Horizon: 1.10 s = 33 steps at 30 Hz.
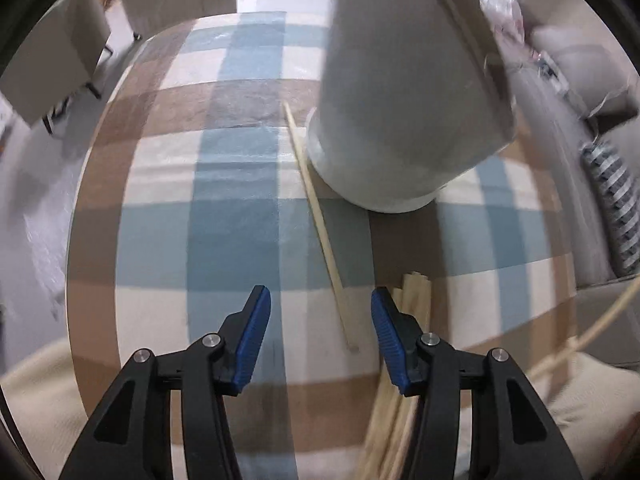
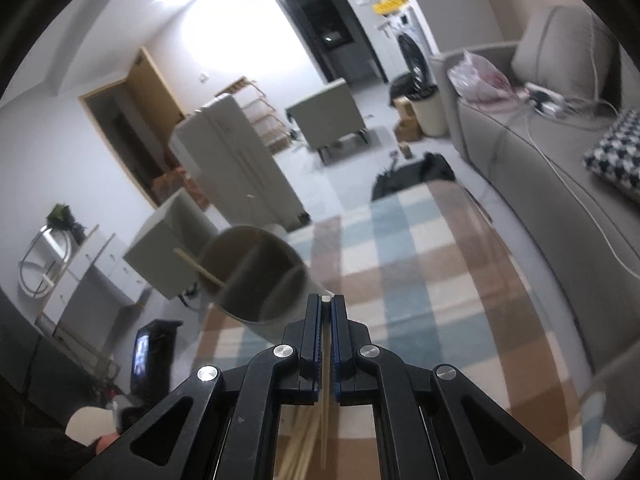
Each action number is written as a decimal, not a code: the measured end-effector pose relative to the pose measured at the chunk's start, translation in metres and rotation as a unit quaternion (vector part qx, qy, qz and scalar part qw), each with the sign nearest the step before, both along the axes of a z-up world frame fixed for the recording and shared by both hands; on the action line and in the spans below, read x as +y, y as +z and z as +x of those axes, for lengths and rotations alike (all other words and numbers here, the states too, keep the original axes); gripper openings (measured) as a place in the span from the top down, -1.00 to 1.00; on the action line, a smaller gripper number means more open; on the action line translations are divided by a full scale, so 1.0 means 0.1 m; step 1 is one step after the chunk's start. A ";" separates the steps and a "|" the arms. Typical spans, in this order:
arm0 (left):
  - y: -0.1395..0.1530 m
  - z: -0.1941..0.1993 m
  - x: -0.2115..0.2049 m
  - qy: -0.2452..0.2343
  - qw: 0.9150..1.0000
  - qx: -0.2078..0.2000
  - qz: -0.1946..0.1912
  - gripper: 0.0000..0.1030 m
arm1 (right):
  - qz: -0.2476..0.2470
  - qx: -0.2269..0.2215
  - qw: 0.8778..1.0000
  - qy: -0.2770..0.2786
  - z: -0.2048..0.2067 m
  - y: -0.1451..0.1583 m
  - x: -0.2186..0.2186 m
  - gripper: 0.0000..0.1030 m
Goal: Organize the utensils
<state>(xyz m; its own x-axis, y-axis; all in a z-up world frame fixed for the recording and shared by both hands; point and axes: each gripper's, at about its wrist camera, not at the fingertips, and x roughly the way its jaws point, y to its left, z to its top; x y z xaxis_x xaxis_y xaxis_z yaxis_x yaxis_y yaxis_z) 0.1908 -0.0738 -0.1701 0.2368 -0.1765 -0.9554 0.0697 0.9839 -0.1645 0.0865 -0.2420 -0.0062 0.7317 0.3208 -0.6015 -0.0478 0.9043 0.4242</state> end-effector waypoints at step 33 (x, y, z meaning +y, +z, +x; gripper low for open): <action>-0.14 -0.66 0.09 -0.028 0.993 0.063 0.093 0.05 | 0.062 0.025 0.998 -0.003 -0.05 -0.22 -0.12 0.93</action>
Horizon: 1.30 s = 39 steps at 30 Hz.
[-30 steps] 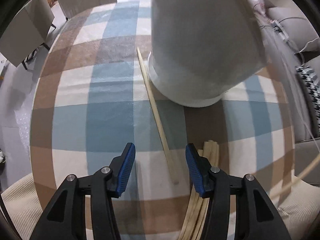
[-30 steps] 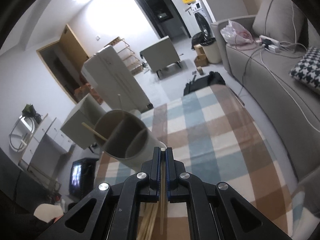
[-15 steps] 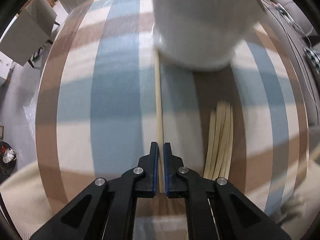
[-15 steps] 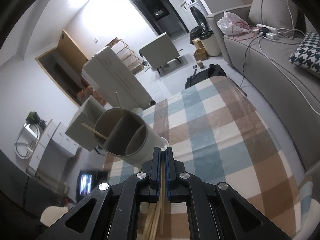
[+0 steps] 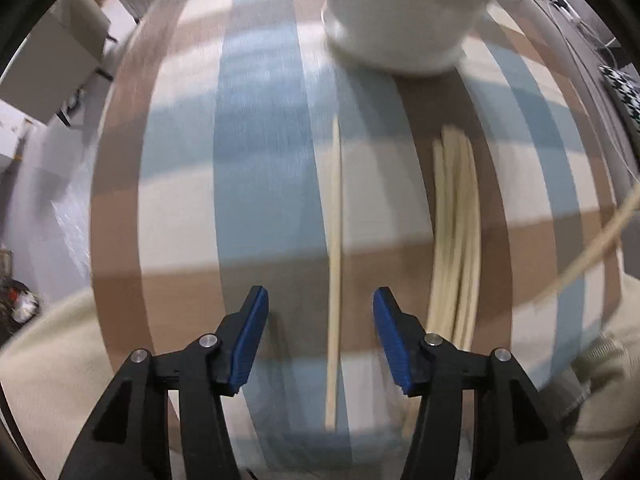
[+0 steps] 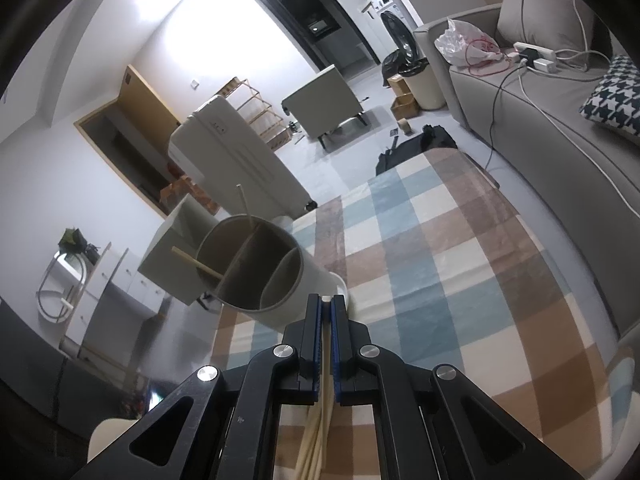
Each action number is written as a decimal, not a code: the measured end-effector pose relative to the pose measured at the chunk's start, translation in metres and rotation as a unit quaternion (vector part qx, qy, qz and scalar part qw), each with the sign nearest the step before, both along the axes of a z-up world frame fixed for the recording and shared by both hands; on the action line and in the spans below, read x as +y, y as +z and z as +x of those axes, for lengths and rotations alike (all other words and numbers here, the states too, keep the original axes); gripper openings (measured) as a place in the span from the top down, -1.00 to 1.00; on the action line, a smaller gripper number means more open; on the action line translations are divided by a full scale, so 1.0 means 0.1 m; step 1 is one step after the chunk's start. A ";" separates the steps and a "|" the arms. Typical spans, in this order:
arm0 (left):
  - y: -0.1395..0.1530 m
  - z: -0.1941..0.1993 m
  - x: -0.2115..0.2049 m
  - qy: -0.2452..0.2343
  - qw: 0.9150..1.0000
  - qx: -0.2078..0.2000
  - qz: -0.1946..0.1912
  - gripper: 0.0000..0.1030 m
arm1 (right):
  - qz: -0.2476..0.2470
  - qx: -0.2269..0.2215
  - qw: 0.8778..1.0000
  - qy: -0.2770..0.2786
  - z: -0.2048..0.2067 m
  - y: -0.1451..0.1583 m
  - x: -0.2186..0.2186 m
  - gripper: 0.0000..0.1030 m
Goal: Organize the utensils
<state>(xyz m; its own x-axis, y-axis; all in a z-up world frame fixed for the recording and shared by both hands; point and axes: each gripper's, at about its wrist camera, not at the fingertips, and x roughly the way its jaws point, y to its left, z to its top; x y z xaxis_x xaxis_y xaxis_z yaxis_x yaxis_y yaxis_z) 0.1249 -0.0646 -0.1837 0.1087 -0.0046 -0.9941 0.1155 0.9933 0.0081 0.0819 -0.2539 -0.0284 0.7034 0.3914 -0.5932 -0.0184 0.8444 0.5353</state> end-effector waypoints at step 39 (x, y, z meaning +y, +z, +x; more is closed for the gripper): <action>2.01 0.10 0.02 0.006 0.933 -0.298 -0.204 0.98 | -0.080 -0.098 0.991 0.043 -0.22 0.62 0.66 0.93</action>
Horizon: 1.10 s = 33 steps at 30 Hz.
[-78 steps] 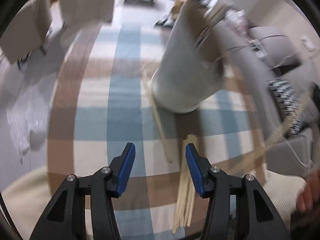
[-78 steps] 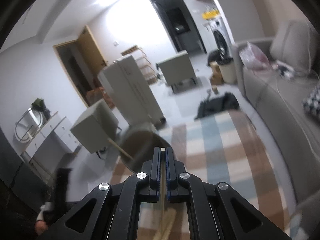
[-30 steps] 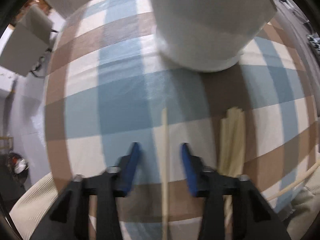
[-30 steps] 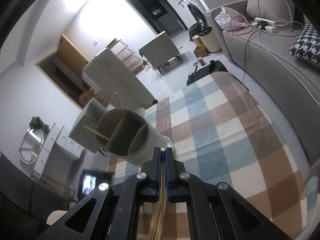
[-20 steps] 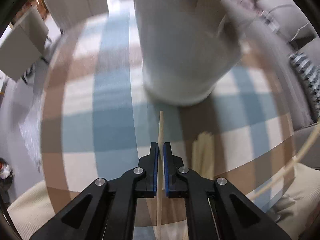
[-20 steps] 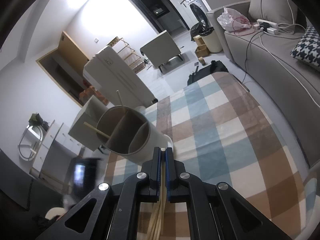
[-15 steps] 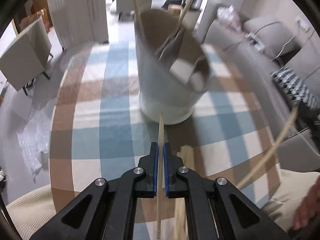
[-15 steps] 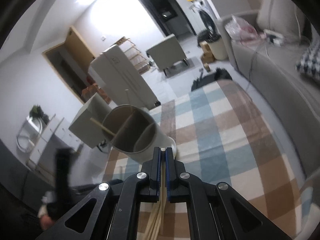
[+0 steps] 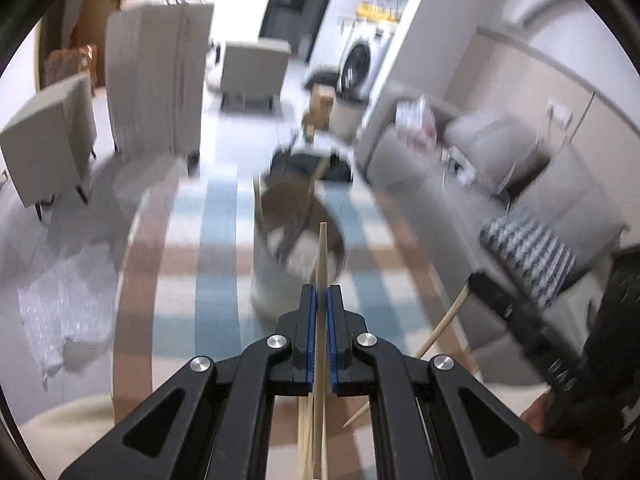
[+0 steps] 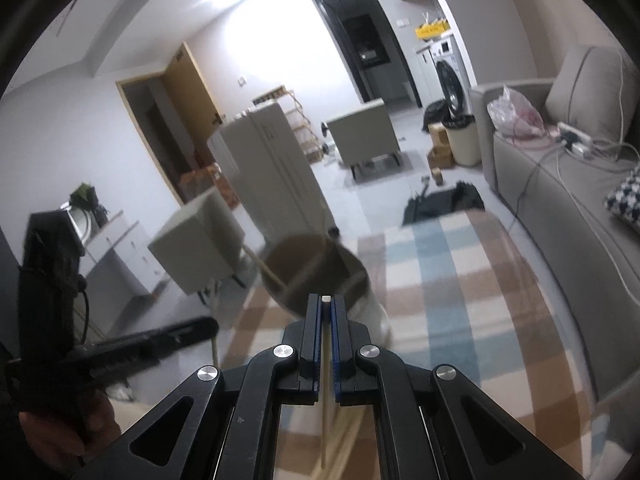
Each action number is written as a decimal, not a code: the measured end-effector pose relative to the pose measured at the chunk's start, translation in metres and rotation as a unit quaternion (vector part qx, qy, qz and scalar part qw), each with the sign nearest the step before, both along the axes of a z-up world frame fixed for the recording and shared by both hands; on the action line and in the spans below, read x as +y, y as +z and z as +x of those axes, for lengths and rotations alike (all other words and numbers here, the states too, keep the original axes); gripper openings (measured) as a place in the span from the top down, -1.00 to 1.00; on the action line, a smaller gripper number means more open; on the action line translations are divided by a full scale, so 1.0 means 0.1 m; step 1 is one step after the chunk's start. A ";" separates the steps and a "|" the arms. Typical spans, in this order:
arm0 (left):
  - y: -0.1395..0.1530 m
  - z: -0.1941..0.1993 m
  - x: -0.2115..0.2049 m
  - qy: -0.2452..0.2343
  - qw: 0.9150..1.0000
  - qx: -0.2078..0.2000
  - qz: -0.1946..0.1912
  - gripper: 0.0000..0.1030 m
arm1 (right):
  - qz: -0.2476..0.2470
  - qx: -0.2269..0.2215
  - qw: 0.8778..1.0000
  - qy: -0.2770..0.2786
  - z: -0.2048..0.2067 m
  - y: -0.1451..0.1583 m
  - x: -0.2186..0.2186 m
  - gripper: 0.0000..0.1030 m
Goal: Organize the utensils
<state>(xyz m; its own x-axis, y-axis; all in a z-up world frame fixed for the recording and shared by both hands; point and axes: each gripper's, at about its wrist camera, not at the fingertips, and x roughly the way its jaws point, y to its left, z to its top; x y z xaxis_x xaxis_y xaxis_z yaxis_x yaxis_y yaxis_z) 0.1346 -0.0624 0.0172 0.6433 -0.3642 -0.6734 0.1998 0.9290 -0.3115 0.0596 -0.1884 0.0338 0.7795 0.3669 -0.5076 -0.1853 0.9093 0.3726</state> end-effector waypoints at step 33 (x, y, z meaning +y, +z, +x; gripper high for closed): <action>0.04 1.15 0.28 0.078 0.975 -0.207 -0.021 0.98 | -0.005 -0.018 1.000 0.016 2.10 0.40 0.48 0.93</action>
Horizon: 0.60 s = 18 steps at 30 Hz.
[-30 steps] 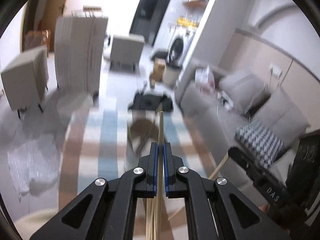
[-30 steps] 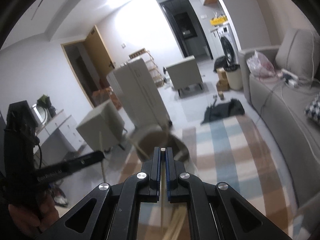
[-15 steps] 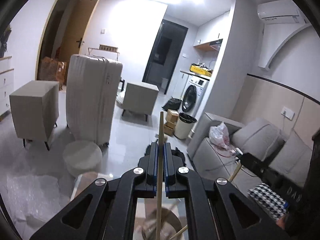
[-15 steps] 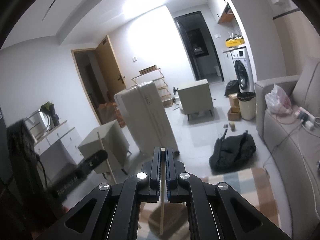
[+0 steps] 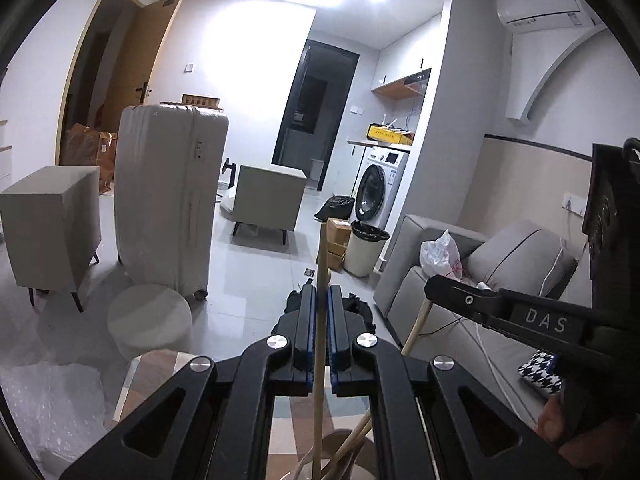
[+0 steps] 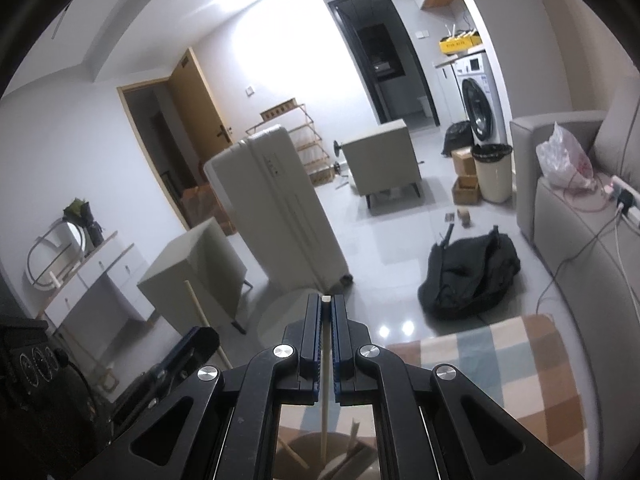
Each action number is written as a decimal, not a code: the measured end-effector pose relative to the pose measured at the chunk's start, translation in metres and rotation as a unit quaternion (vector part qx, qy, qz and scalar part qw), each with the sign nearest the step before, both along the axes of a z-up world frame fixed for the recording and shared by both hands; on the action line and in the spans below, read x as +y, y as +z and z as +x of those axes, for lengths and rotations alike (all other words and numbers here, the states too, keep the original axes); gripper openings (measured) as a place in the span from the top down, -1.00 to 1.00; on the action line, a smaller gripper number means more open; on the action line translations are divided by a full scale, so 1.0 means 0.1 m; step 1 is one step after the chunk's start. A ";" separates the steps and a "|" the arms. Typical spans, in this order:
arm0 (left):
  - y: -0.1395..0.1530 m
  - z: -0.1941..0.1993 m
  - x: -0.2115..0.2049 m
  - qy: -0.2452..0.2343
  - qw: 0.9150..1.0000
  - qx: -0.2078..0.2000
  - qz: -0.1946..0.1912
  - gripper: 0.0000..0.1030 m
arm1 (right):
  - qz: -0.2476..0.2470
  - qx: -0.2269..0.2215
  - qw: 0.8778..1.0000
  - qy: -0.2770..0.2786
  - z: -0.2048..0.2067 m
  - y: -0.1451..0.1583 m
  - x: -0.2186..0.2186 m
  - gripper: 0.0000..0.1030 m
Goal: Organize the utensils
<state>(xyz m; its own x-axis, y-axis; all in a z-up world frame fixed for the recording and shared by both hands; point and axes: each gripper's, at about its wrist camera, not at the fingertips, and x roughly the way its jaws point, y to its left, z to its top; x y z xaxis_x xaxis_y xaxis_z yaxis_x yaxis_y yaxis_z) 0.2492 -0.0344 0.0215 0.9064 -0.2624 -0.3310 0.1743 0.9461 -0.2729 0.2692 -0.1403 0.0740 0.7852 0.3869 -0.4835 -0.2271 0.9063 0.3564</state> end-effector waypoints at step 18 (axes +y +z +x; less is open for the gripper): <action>-0.01 -0.34 -0.07 -0.054 0.996 0.041 0.054 0.98 | -0.007 0.065 0.998 0.004 -0.08 -0.34 -0.02 0.87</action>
<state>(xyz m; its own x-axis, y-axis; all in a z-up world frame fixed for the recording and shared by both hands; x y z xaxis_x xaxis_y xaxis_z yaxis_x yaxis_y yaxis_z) 0.2155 -0.0413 0.0209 0.8435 -0.3154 -0.4347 0.2574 0.9478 -0.1882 0.2611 -0.1419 0.0398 0.7127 0.3858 -0.5859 -0.1878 0.9096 0.3706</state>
